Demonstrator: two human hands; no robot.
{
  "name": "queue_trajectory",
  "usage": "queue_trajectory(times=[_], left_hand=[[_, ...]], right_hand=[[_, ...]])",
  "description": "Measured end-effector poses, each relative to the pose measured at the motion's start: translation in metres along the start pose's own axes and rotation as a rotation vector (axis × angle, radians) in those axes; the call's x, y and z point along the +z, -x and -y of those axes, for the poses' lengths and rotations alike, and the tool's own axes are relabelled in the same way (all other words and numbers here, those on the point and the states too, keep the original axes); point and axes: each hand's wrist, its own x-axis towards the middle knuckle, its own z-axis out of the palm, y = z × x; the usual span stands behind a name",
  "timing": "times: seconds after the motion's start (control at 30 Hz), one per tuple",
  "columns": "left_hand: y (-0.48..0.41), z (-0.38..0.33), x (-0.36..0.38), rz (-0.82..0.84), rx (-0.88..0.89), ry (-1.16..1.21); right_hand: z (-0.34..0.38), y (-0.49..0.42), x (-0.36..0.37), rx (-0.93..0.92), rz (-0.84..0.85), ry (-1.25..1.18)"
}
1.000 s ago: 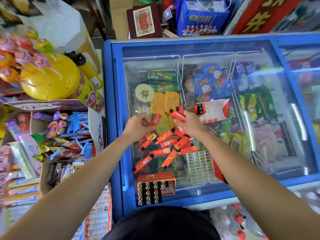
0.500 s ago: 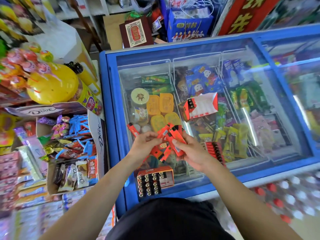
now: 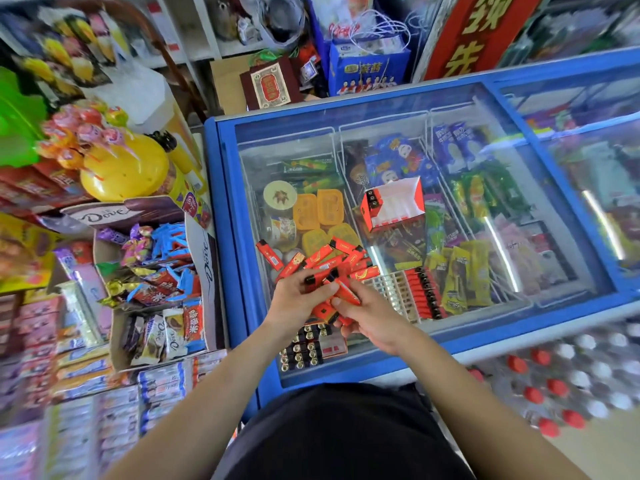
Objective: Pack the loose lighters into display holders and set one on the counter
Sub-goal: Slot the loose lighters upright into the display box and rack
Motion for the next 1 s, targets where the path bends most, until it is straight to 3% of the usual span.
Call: queue_trajectory(times=[0.57, 0.73, 1.0], left_hand=[[0.026, 0.01, -0.022, -0.133, 0.128, 0.058], [0.035, 0.02, -0.041, -0.238, 0.159, 0.032], [0.045, 0.036, -0.044, -0.26, 0.147, -0.029]], right_hand=[[-0.015, 0.019, 0.002, -0.155, -0.194, -0.164], [-0.027, 0.027, -0.006, -0.206, -0.381, 0.075], [-0.087, 0.049, -0.036, -0.121, -0.753, -0.036]])
